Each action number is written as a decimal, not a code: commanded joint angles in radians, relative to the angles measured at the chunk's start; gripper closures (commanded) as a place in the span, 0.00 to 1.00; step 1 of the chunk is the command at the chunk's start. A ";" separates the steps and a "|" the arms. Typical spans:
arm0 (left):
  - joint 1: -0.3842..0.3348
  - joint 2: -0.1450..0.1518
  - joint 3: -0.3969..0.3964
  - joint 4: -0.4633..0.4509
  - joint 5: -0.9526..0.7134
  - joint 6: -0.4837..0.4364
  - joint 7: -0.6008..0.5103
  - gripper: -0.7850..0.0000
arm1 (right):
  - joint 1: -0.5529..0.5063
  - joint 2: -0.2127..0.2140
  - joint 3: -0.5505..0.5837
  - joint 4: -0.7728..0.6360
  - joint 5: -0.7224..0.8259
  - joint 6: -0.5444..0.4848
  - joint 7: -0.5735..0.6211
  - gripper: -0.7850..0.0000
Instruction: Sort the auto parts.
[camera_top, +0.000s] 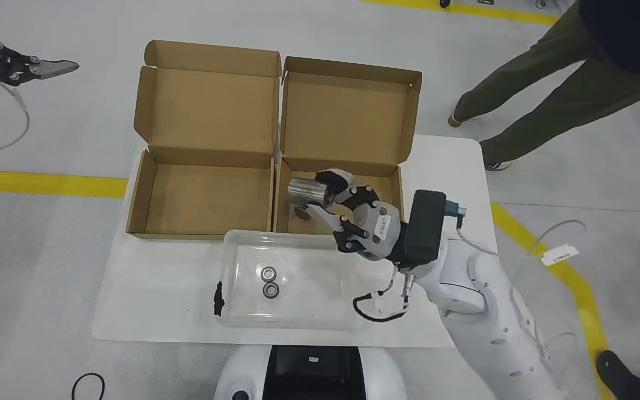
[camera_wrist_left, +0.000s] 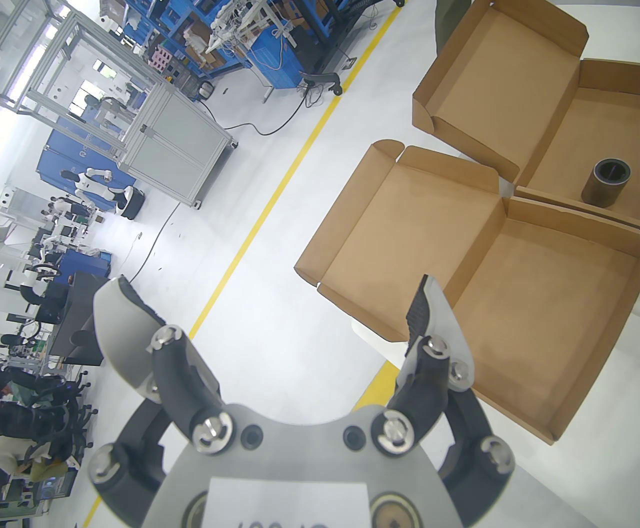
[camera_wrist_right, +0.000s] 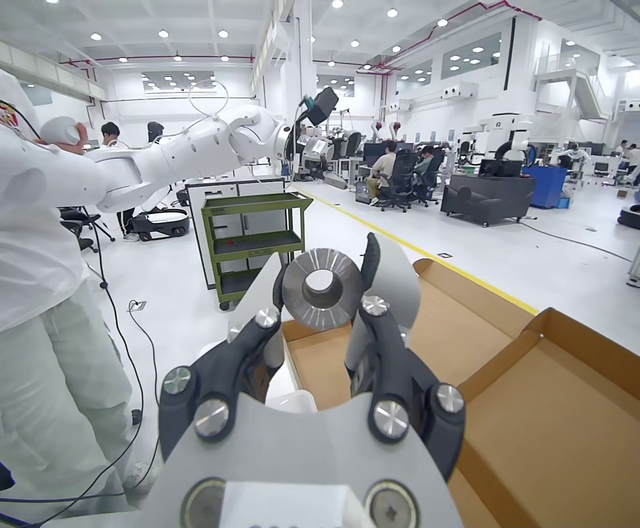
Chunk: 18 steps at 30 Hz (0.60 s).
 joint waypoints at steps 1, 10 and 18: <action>0.000 0.000 0.000 0.000 0.000 0.000 0.000 0.00 | -0.005 -0.001 -0.002 0.002 -0.008 0.009 -0.007 1.00; 0.000 0.000 0.000 0.000 0.000 0.000 0.000 0.00 | -0.025 0.002 -0.011 0.019 -0.038 -0.007 0.003 1.00; 0.000 0.000 0.000 0.000 0.000 0.000 0.000 0.00 | -0.038 0.008 -0.040 0.071 -0.048 -0.080 0.047 1.00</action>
